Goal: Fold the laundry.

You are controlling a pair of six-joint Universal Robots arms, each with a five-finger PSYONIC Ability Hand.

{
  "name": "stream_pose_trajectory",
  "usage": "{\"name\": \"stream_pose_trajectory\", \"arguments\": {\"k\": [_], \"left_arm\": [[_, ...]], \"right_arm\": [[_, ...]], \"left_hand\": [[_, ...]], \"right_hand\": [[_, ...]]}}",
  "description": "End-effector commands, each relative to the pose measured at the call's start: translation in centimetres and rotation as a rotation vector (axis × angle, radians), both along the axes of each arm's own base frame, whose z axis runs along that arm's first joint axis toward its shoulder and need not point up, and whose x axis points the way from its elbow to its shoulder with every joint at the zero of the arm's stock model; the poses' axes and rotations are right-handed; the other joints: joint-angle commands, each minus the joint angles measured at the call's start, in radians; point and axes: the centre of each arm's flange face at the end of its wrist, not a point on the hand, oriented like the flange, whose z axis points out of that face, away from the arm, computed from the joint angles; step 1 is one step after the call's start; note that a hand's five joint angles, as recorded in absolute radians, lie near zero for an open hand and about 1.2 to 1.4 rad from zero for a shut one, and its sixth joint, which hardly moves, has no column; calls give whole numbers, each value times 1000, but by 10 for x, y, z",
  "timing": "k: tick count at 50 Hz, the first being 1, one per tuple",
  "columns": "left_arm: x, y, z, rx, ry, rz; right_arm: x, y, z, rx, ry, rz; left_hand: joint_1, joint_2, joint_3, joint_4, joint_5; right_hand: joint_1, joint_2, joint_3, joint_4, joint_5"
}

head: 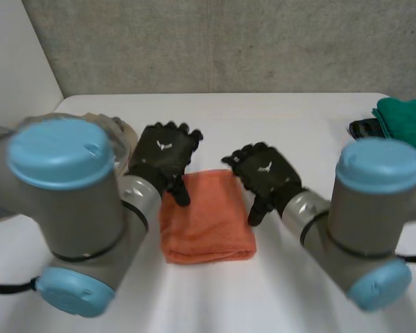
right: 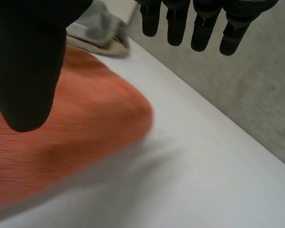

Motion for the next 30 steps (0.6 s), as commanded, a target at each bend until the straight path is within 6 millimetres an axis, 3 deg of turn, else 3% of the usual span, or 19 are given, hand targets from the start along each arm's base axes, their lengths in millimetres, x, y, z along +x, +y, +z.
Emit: {"name": "stream_pose_trajectory", "arguments": {"k": [1, 4, 8, 11, 20, 30], "left_arm": [[10, -17, 8, 14, 42, -93], [12, -21, 7, 19, 46, -102], [11, -21, 3, 27, 41, -103], [11, -21, 1, 32, 38, -103], [10, -18, -2, 38, 35, -113], [10, -17, -3, 40, 34, -112]], "right_arm": [[10, 60, -35, -34, 7, 143], [13, 63, -47, -52, 3, 154], [20, 59, -76, -74, 50, 167], [21, 52, -82, -104, 76, 164], [33, 37, -85, -183, 79, 168], [42, 27, -82, -203, 58, 160]], "left_hand": [[16, 10, 7, 16, 24], [28, 22, 18, 27, 36], [28, 22, 18, 27, 36], [28, 22, 18, 27, 36], [25, 19, 15, 25, 33], [25, 19, 15, 25, 33]], "right_hand": [[-44, -30, -39, -34, -48], [-44, -30, -39, -34, -48], [-28, -14, -24, -18, -32], [48, 63, 53, 58, 44], [318, 333, 323, 328, 314], [362, 377, 367, 373, 359]]}}
